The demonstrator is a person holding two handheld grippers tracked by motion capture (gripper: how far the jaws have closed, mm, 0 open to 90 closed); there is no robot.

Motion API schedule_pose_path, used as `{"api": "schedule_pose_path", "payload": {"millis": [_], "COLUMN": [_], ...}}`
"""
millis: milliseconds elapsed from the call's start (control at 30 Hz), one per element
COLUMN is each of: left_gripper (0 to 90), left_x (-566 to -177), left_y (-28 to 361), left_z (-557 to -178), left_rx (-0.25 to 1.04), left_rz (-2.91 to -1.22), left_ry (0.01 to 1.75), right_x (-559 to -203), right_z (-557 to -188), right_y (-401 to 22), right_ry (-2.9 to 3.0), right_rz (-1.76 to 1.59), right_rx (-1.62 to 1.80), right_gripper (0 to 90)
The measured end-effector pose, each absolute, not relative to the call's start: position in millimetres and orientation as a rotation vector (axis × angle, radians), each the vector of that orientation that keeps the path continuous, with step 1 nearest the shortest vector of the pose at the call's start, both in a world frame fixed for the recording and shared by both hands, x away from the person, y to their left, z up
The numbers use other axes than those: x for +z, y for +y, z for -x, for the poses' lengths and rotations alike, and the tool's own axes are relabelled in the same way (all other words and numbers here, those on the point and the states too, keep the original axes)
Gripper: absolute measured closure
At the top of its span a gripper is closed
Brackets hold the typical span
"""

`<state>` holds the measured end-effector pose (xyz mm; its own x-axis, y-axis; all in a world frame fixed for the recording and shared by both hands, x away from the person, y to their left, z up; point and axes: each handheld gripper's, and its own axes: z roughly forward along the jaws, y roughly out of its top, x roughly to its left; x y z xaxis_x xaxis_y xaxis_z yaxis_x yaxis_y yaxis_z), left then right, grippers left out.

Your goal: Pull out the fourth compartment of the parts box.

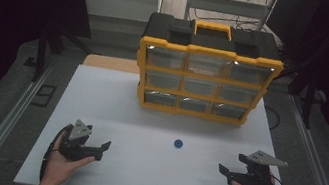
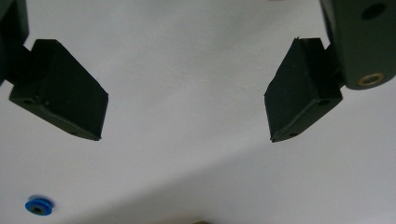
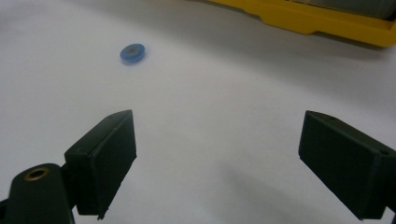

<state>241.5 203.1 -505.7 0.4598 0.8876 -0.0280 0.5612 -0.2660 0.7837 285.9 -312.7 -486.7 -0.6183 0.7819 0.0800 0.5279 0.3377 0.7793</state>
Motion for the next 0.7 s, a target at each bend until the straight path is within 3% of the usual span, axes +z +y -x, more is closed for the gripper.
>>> {"api": "schedule_pose_path", "payload": {"millis": [500,700], "left_gripper": [13.9,13.9], "left_x": [-505.8,-502.1], "left_y": [196.7,190.9], "left_z": [-241.7,-239.4], "left_rx": [0.607,0.699], "left_rz": [-1.994,-2.017], "left_ry": [1.198,1.166], "right_x": [-491.1,-493.5], "right_z": [-286.1,-286.3], "right_y": [-310.6,-308.0], "right_ry": [2.299,2.319], "right_rz": [-1.184,-1.174], "right_rx": [1.143,1.128], "right_gripper": [12.1,12.6]}}
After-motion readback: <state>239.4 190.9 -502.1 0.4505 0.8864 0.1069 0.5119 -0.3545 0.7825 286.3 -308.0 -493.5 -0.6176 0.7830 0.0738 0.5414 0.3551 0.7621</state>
